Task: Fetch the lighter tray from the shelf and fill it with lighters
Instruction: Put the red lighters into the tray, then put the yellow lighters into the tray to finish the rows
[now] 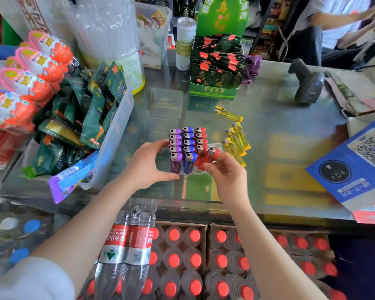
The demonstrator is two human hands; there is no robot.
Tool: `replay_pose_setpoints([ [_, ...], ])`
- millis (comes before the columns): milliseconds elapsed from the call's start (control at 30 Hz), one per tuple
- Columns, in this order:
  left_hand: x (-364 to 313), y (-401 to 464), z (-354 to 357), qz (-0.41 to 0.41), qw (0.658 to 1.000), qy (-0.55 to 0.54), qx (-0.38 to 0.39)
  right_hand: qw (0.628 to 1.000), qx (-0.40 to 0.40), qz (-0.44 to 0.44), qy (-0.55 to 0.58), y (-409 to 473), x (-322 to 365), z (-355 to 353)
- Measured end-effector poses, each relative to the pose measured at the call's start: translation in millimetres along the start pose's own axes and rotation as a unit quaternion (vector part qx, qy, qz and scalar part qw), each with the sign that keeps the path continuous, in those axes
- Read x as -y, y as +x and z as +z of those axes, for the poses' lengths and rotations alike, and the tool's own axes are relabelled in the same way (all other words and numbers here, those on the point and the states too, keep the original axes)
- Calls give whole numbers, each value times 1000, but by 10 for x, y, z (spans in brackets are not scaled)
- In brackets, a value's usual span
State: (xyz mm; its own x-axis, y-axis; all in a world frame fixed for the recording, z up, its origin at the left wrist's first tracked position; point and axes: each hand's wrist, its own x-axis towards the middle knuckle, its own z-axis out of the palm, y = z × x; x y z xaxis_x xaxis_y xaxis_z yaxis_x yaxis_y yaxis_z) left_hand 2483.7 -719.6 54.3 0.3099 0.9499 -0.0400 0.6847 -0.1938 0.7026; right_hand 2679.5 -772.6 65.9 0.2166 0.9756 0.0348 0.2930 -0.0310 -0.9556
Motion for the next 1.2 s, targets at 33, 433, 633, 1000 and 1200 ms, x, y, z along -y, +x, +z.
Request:
replay_pose_setpoints([
  [33, -9, -27, 4, 0, 1000, -2, -3, 1000, 9, -9, -8, -3, 0, -6],
  [433, -72, -131, 21, 0, 1000, -11, -12, 976, 77, -117, -167, 18, -78, -129],
  [633, -78, -141, 26, 7, 1000, -10, -12, 949, 115, -187, -228, 31, -46, -123],
  [1000, -103, -153, 29, 8, 1000, -4, -14, 923, 112, -147, -337, 131, 35, -153],
  [1200, -115, -158, 23, -5, 1000, 2, -7, 927, -29, -111, -356, 247, -187, -432],
])
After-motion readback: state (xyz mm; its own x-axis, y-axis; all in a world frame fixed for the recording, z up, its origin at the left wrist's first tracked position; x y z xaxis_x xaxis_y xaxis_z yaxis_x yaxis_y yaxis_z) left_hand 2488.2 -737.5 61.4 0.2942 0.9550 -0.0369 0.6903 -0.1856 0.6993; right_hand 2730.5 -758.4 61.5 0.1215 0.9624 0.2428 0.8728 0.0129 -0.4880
